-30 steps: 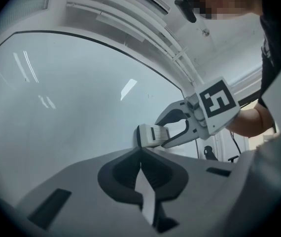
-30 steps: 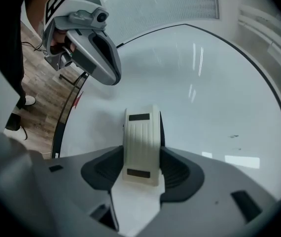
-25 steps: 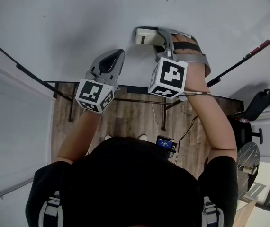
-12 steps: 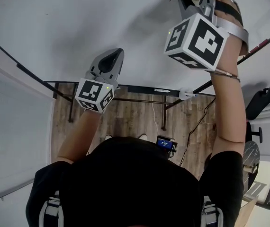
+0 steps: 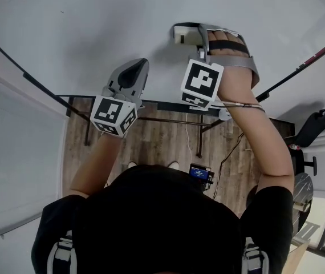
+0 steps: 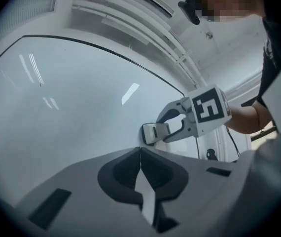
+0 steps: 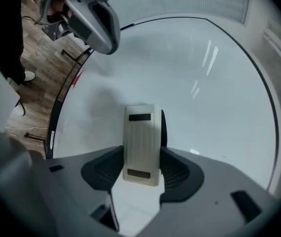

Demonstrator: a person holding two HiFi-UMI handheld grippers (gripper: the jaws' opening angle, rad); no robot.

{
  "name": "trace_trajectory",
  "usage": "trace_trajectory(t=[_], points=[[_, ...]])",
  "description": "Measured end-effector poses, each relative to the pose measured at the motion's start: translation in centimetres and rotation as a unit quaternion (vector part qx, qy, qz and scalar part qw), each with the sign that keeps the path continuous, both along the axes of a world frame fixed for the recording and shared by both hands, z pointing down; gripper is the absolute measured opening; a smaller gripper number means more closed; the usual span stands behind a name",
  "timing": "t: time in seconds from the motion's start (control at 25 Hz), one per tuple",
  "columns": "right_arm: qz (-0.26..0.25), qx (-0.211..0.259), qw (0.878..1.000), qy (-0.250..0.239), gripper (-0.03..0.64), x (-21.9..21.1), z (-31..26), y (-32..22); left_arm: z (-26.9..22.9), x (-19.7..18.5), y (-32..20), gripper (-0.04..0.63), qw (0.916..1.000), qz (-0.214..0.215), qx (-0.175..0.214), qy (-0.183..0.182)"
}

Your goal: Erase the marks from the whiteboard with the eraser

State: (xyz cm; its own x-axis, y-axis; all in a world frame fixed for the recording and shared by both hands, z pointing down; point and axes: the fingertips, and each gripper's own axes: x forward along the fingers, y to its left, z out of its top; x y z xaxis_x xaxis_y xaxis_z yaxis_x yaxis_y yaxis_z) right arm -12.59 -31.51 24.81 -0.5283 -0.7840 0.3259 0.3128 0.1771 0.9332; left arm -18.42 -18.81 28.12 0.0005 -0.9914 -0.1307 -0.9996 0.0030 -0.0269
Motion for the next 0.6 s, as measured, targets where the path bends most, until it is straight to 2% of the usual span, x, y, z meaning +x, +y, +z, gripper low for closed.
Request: trace_trajectory(t=[0.36, 0.44, 0.6], points=[[-0.025, -0.033, 0.999, -0.015, 0.230, 0.7, 1.1, 0.8, 0.6, 0.5, -0.4, 0.006, 1.0000, 0.002, -0.006, 0.001], [-0.035, -0.030, 0.998, -0.040, 0.230, 0.8, -0.9, 1.4, 0.6, 0.6, -0.3, 0.006, 1.0000, 0.004, -0.007, 0.000], [-0.056, 0.037, 0.989, -0.133, 0.230, 0.8, -9.9, 1.3, 0.8, 0.5, -0.5, 0.006, 0.9999, 0.003, -0.008, 0.006]])
